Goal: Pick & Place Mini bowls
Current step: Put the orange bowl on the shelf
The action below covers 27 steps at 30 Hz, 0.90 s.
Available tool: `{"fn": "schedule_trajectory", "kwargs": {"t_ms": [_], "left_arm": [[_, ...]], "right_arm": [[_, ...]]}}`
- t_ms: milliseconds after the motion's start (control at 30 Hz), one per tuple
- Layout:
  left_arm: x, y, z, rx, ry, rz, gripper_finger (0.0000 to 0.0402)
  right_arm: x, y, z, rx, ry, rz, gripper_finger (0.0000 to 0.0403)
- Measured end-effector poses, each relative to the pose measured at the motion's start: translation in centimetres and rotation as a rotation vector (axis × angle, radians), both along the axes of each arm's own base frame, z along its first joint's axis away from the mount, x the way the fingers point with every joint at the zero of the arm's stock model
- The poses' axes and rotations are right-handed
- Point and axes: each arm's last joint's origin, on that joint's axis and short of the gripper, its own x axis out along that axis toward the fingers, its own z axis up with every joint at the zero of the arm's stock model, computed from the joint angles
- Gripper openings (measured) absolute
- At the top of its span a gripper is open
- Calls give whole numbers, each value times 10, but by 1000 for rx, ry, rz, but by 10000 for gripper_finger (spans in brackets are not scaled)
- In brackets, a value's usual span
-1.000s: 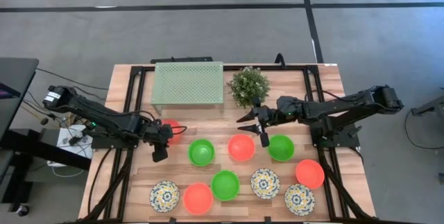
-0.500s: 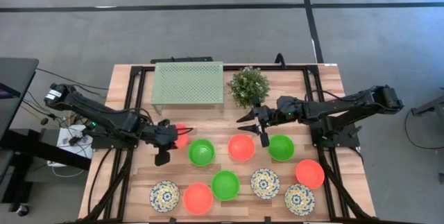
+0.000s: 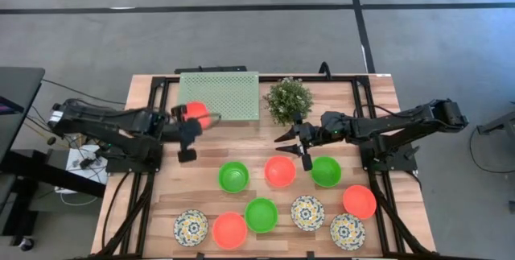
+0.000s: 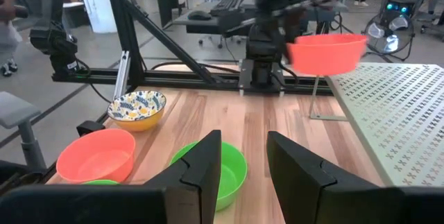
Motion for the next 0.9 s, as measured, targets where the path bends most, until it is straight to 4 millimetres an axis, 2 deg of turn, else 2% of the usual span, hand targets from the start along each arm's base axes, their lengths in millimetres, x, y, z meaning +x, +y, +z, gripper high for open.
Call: {"fn": "schedule_trajectory", "kwargs": {"t_ms": [233,400,500,633,900], "left_arm": [[-5,53,1,19,57,196,9],[-13,79,0,-22,82,249,9],[-15,86,0,-70,76,237,9],[-14,93,0,-54,47,228,10],[-10,100,-12,-63,59,220,10]], "right_arm": [[0,0,0,0,-1,0,113],[0,0,0,0,-1,0,113],[0,0,0,0,-1,0,113],[0,0,0,0,-1,0,113],[0,0,1,0,-6,-2,113]]}}
